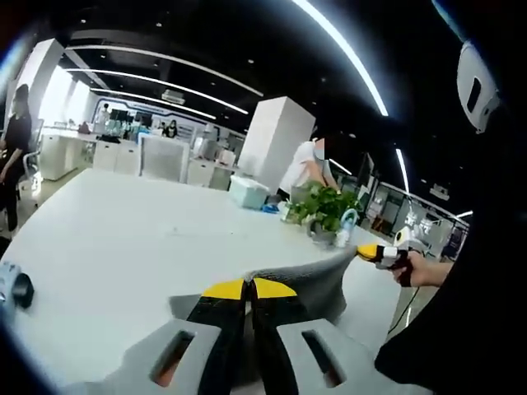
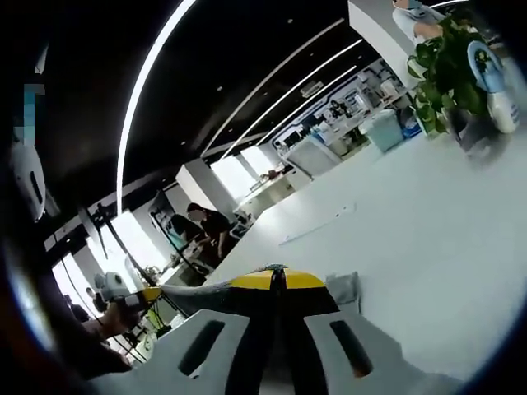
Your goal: Fold the towel on the table until its edges align and the towel forms a compact rectangular stack.
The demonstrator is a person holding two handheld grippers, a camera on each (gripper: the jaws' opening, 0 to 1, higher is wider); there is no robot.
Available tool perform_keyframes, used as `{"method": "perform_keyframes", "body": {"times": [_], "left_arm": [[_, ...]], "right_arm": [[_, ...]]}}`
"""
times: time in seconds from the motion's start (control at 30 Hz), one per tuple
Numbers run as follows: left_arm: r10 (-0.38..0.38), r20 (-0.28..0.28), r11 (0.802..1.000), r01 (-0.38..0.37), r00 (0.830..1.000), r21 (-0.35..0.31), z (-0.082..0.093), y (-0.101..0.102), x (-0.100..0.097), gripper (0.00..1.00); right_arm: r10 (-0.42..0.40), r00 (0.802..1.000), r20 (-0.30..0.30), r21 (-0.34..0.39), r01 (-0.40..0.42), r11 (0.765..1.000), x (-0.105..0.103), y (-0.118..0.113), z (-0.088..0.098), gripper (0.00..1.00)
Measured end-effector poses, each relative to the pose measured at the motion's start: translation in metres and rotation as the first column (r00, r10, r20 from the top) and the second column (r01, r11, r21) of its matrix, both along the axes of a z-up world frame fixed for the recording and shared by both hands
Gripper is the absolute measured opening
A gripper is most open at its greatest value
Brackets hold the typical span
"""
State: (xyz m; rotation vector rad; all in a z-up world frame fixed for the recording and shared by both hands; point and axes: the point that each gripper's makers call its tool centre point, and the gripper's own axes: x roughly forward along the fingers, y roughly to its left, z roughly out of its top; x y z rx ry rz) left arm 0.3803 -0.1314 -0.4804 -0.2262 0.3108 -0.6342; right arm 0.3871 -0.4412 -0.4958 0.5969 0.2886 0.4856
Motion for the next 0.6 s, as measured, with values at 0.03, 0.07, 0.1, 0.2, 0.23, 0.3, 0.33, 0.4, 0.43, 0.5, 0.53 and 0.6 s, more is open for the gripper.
{"method": "perform_keyframes", "body": {"times": [0.03,0.07,0.1,0.2,0.23,0.3,0.33,0.4,0.43,0.5,0.53,0.6], "left_arm": [[-0.001,0.000,1.000,0.001,1.000,0.007,-0.0008,0.0001,0.0006,0.02],[-0.003,0.000,1.000,0.003,1.000,0.009,-0.0011,-0.0002,0.0010,0.02],[-0.005,-0.001,1.000,0.005,1.000,0.007,-0.0015,-0.0005,0.0015,0.02],[-0.007,0.000,1.000,0.007,1.000,0.010,-0.0033,-0.0007,0.0036,0.02],[-0.005,-0.001,1.000,0.005,1.000,0.013,-0.0043,-0.0007,0.0043,0.02],[-0.002,-0.003,1.000,0.002,1.000,0.011,-0.0059,-0.0005,0.0054,0.02],[-0.001,-0.005,1.000,0.001,1.000,0.010,-0.0064,-0.0004,0.0057,0.02],[-0.001,-0.005,1.000,0.001,1.000,0.011,-0.0068,-0.0003,0.0061,0.02],[-0.001,-0.007,1.000,0.001,1.000,0.012,-0.0072,-0.0002,0.0062,0.02],[0.000,-0.008,1.000,0.000,1.000,0.014,-0.0080,0.0001,0.0066,0.02],[0.000,-0.010,1.000,0.000,1.000,0.017,-0.0086,0.0002,0.0064,0.02],[0.002,-0.011,1.000,-0.002,1.000,0.016,-0.0095,0.0004,0.0063,0.02]], "right_arm": [[0.002,1.000,-0.002,-0.002,-0.002,1.000,0.0004,-0.0002,-0.0007,0.00],[0.002,1.000,-0.002,-0.004,-0.002,1.000,0.0007,-0.0003,-0.0011,0.00],[0.003,1.000,-0.003,-0.007,-0.003,1.000,0.0011,-0.0005,-0.0017,0.00],[0.002,1.000,-0.008,-0.013,-0.002,1.000,0.0026,-0.0007,-0.0041,0.00],[0.002,1.000,-0.009,-0.015,-0.002,1.000,0.0029,-0.0007,-0.0047,0.00],[0.002,1.000,-0.011,-0.019,-0.002,1.000,0.0037,-0.0005,-0.0058,0.00],[0.002,1.000,-0.012,-0.020,-0.002,1.000,0.0044,-0.0004,-0.0064,0.00],[0.004,1.000,-0.014,-0.022,-0.004,1.000,0.0055,-0.0006,-0.0076,0.00],[0.004,1.000,-0.015,-0.022,-0.005,1.000,0.0059,-0.0007,-0.0079,0.00],[0.007,1.000,-0.015,-0.023,-0.007,1.000,0.0072,-0.0005,-0.0085,0.00],[0.008,1.000,-0.016,-0.024,-0.008,1.000,0.0080,-0.0004,-0.0089,0.00],[0.009,1.000,-0.018,-0.024,-0.009,1.000,0.0097,0.0000,-0.0099,0.00]]}}
